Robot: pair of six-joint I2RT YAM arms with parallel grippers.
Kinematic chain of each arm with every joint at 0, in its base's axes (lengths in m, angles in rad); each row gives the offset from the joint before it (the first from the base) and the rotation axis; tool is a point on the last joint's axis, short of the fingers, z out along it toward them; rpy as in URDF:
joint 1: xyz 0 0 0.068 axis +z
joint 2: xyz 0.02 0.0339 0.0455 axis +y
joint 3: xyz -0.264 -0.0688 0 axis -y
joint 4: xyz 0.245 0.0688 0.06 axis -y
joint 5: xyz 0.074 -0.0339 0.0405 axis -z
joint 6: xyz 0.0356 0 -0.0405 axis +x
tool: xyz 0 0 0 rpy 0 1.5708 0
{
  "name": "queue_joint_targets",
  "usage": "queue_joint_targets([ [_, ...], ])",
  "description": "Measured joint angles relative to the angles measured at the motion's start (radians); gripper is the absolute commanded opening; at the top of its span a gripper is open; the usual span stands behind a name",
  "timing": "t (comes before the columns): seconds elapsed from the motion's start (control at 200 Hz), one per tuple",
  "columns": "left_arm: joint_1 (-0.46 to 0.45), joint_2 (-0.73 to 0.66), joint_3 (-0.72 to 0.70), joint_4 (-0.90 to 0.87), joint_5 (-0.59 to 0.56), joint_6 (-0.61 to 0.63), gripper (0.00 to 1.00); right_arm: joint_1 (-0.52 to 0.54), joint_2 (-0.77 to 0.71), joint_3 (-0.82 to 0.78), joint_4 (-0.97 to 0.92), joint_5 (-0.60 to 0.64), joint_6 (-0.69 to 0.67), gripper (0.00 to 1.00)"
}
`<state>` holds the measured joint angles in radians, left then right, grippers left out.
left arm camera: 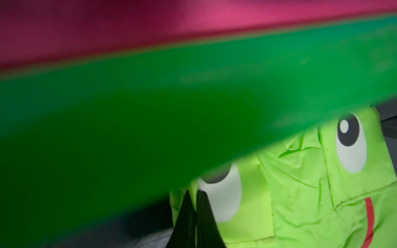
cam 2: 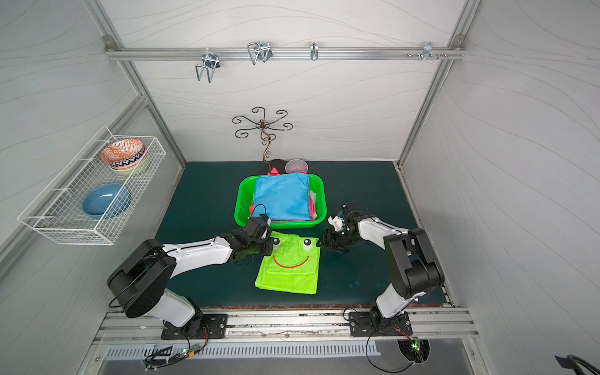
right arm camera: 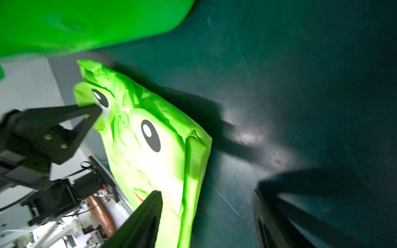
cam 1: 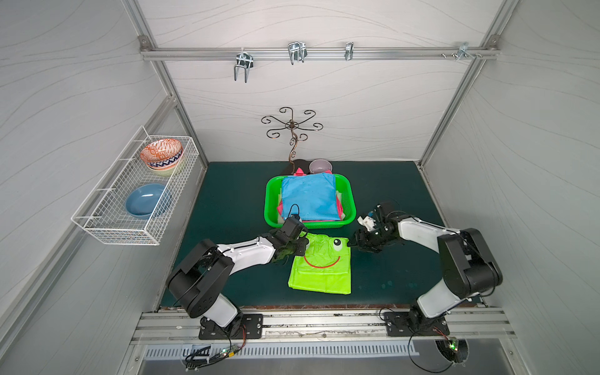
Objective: Put the folded raincoat in the basket
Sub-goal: Move the raincoat to the center of the board, then pick up the raincoat from the center of the board.
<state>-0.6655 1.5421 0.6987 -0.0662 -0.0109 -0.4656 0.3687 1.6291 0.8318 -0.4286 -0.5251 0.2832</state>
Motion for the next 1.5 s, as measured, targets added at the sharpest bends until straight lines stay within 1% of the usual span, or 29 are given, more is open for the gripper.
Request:
queue_joint_targets([
  [0.11, 0.0, 0.001, -0.012, 0.025, -0.005, 0.014, 0.0, 0.03, 0.014, 0.019, -0.004, 0.021, -0.007, 0.66],
  [0.22, 0.0, 0.0, -0.027, 0.054, -0.011, 0.023, 0.0, 0.031, 0.016, 0.019, -0.004, 0.022, -0.015, 0.62],
  [0.345, 0.0, 0.001, -0.034, 0.071, -0.013, 0.026, 0.0, 0.031, 0.022, 0.008, 0.015, -0.013, -0.012, 0.55],
  [0.41, 0.0, 0.001, -0.035, 0.074, -0.013, 0.027, 0.0, 0.031, 0.021, -0.013, 0.04, -0.045, -0.001, 0.55],
  [0.585, 0.0, 0.001, -0.037, 0.078, -0.011, 0.028, 0.0, 0.032, -0.006, -0.104, 0.159, -0.139, 0.084, 0.55],
  [0.755, 0.0, 0.001, -0.039, 0.082, -0.011, 0.029, 0.0, 0.033, -0.068, -0.201, 0.253, -0.163, 0.156, 0.55],
  [0.86, 0.0, 0.001, -0.039, 0.082, -0.008, 0.029, 0.0, 0.033, -0.082, -0.249, 0.33, -0.191, 0.213, 0.54],
  [0.915, 0.0, 0.001, -0.039, 0.082, -0.006, 0.029, 0.0, 0.033, -0.078, -0.274, 0.384, -0.217, 0.244, 0.5],
  [0.95, 0.0, 0.001, -0.039, 0.083, -0.005, 0.029, 0.0, 0.033, -0.071, -0.286, 0.418, -0.231, 0.257, 0.44],
  [0.965, 0.0, 0.001, -0.039, 0.083, -0.005, 0.028, 0.0, 0.033, -0.068, -0.291, 0.43, -0.238, 0.269, 0.4],
  [1.0, 0.0, 0.001, -0.039, 0.083, -0.003, 0.029, 0.0, 0.032, -0.057, -0.302, 0.458, -0.248, 0.282, 0.35],
  [1.015, 0.0, 0.001, -0.039, 0.083, -0.002, 0.029, 0.0, 0.032, -0.053, -0.305, 0.47, -0.254, 0.279, 0.31],
  [1.045, 0.001, 0.001, -0.039, 0.084, 0.001, 0.029, 0.0, 0.032, -0.045, -0.312, 0.489, -0.26, 0.289, 0.26],
  [1.06, 0.001, 0.001, -0.039, 0.084, 0.003, 0.029, 0.0, 0.032, -0.043, -0.315, 0.494, -0.258, 0.296, 0.21],
  [1.085, 0.002, 0.001, -0.039, 0.085, 0.006, 0.029, 0.0, 0.032, -0.04, -0.32, 0.502, -0.258, 0.298, 0.18],
  [1.105, 0.002, 0.0, -0.039, 0.086, 0.01, 0.029, 0.0, 0.032, -0.04, -0.325, 0.507, -0.259, 0.302, 0.12],
  [1.125, 0.003, 0.0, -0.039, 0.087, 0.014, 0.029, 0.0, 0.032, -0.04, -0.33, 0.511, -0.259, 0.304, 0.1],
  [1.14, 0.003, 0.0, -0.039, 0.087, 0.017, 0.029, 0.0, 0.032, -0.042, -0.332, 0.512, -0.26, 0.304, 0.06],
  [1.175, 0.003, -0.003, -0.04, 0.088, 0.025, 0.028, 0.0, 0.032, -0.048, -0.339, 0.52, -0.262, 0.305, 0.03],
  [1.19, 0.003, -0.003, -0.04, 0.089, 0.029, 0.029, 0.0, 0.032, -0.051, -0.342, 0.525, -0.264, 0.31, 0.0],
  [1.265, 0.004, -0.015, -0.046, 0.084, 0.048, 0.025, 0.0, 0.032, -0.104, -0.371, 0.552, -0.27, 0.313, 0.0],
  [1.34, 0.005, -0.039, -0.055, 0.07, 0.074, 0.016, 0.0, 0.032, -0.213, -0.412, 0.564, -0.276, 0.311, 0.0],
  [1.365, 0.005, -0.047, -0.057, 0.065, 0.082, 0.013, 0.09, 0.034, -0.25, -0.423, 0.564, -0.278, 0.31, 0.0],
  [1.41, 0.005, -0.066, -0.058, 0.056, 0.097, 0.003, 0.29, 0.037, -0.331, -0.436, 0.554, -0.283, 0.298, 0.0],
  [1.435, 0.005, -0.077, -0.058, 0.053, 0.101, -0.003, 0.39, 0.038, -0.37, -0.439, 0.546, -0.285, 0.291, 0.0],
  [1.465, 0.006, -0.093, -0.058, 0.045, 0.108, -0.013, 0.47, 0.038, -0.422, -0.438, 0.53, -0.282, 0.28, 0.0],
  [1.5, 0.006, -0.112, -0.058, 0.033, 0.115, -0.026, 0.54, 0.037, -0.478, -0.435, 0.514, -0.276, 0.265, 0.0],
])
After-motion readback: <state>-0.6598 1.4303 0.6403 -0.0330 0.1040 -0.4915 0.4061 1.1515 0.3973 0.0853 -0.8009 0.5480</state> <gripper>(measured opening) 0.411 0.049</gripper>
